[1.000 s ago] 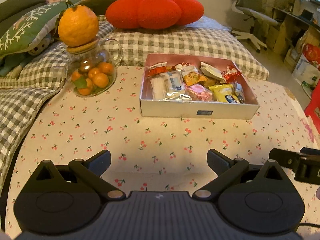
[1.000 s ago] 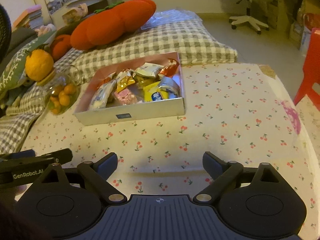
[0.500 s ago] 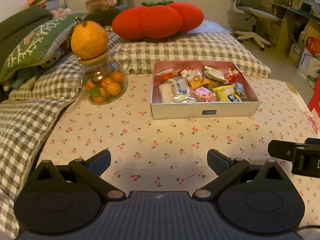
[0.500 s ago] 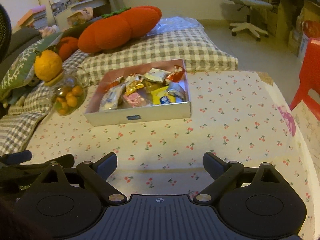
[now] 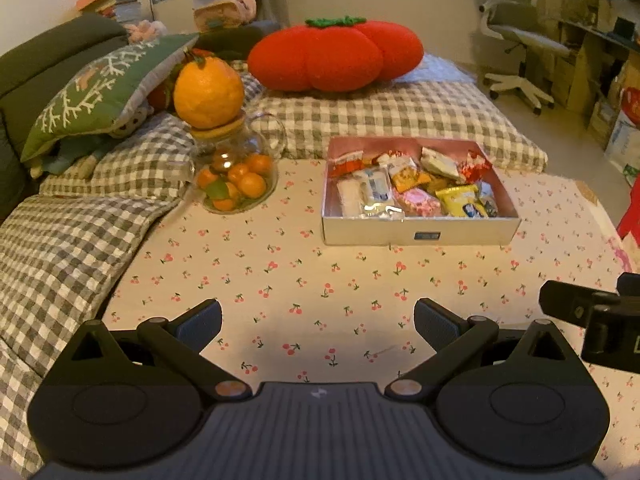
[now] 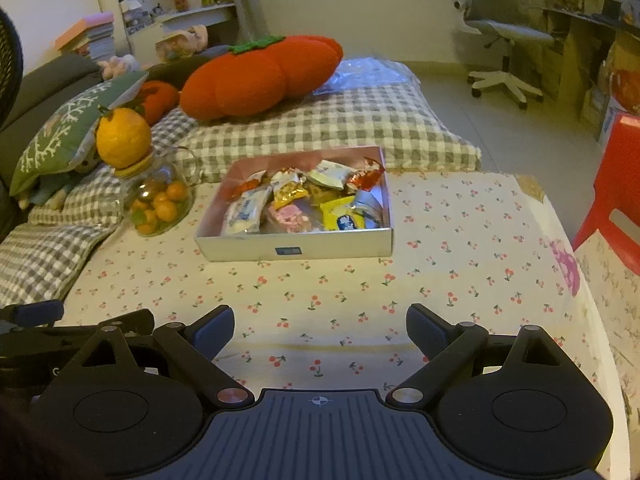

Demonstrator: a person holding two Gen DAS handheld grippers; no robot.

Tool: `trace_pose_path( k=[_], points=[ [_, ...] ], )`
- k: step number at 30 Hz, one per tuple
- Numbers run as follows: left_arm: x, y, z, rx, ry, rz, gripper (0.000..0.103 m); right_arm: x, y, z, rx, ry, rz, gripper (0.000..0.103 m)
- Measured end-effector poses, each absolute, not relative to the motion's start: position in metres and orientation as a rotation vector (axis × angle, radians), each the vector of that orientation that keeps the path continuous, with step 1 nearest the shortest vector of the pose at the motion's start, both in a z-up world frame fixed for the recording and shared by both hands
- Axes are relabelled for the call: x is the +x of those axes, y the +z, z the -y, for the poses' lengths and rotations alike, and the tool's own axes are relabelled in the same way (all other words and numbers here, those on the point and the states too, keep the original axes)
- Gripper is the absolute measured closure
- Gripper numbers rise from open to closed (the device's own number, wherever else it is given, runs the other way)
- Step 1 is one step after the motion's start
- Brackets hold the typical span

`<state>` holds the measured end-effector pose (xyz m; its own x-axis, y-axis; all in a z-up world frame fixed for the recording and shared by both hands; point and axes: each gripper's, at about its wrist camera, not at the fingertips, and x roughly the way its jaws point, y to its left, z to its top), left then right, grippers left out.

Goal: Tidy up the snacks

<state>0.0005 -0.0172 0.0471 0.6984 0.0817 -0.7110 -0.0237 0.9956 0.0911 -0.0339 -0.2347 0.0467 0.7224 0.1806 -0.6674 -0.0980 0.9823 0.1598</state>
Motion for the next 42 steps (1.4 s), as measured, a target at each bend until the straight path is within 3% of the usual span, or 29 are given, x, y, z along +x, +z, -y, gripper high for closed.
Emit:
trace_pose_path(
  k=[42],
  points=[
    [-0.011, 0.063, 0.017, 0.069, 0.056, -0.749, 0.0, -0.041, 0.059, 0.231, 0.107, 0.149, -0.695, 0.008]
  ],
)
